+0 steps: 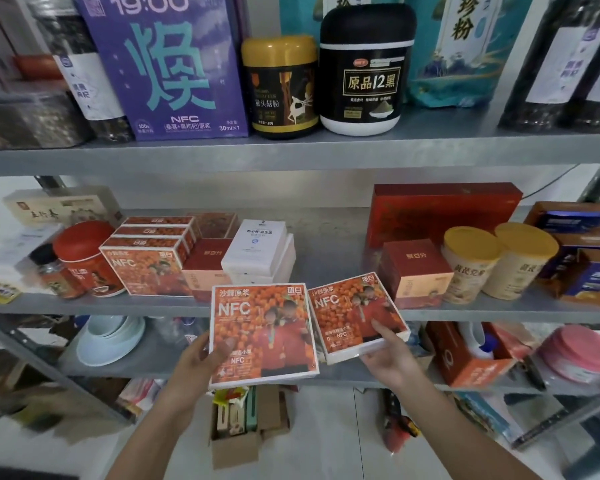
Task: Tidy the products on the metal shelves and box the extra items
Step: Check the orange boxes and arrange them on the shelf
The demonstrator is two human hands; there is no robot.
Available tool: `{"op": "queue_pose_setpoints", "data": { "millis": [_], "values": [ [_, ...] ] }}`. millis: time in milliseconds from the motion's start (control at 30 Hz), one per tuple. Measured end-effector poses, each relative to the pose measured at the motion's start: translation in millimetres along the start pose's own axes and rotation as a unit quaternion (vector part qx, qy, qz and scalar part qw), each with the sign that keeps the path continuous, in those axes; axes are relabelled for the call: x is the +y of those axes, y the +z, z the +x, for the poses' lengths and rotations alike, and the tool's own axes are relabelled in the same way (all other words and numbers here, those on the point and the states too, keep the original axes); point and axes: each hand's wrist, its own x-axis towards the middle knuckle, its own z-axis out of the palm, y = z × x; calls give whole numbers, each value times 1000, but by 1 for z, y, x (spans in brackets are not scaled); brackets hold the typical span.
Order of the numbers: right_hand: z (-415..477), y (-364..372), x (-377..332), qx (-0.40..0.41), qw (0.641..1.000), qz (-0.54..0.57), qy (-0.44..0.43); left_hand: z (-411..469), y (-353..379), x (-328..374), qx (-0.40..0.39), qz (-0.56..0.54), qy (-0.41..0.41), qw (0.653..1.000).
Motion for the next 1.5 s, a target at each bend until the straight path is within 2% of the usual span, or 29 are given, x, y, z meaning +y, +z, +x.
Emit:
{"op": "queue_pose_setpoints", "data": {
  "millis": [333,467,700,933,1133,1233,1300,1367,1500],
  "values": [
    [-49,-63,0,-33,998,-33,-42,4,23,-33,-69,-131,-142,979],
    [-70,-91,-16,-2,998,-17,-62,19,45,-30,-69,-170,-191,964],
    [-91,-104,-54,30,987,11,-157,55,85,-12,-117,-259,-293,913],
    [-96,-93,-69,16,981,32,-191,90,119,0,-149,-271,-285,907],
    [-90,-78,-68,5,982,51,-182,96,151,3,-81,-400,-202,890],
    [-85,-66,-66,13,984,75,-163,93,156,3,-92,-314,-92,941],
    [-83,-57,-65,2,985,86,-152,94,156,1,-83,-243,-57,965],
    [-80,-48,-63,-16,986,90,-142,98,155,-2,-57,-231,-71,969],
    [-72,-32,-58,-17,987,105,-123,97,152,-8,66,-206,-165,962]
  ]
}}
